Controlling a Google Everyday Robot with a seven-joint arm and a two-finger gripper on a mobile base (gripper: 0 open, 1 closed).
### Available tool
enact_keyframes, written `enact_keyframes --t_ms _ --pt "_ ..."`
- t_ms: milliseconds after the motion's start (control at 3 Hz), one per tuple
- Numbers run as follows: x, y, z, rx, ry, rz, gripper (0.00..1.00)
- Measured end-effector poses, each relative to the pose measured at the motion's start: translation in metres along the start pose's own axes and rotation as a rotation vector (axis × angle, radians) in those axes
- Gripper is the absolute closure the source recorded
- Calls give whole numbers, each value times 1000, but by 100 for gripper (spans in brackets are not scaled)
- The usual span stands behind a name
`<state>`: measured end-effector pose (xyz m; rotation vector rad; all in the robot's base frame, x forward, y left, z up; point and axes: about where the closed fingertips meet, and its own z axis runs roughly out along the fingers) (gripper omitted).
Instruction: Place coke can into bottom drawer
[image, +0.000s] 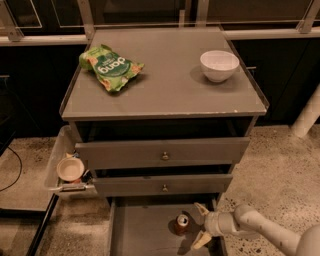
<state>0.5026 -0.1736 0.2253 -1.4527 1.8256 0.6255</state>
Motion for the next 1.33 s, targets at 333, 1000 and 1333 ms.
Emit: enact_keyframes --t_ms 333,1000,1333 --pt "-14 -2 -41 5 11 -48 0" --pt "-63 16 -114 -9 68 -194 0" --pt "-68 32 -111 -40 66 -198 0"
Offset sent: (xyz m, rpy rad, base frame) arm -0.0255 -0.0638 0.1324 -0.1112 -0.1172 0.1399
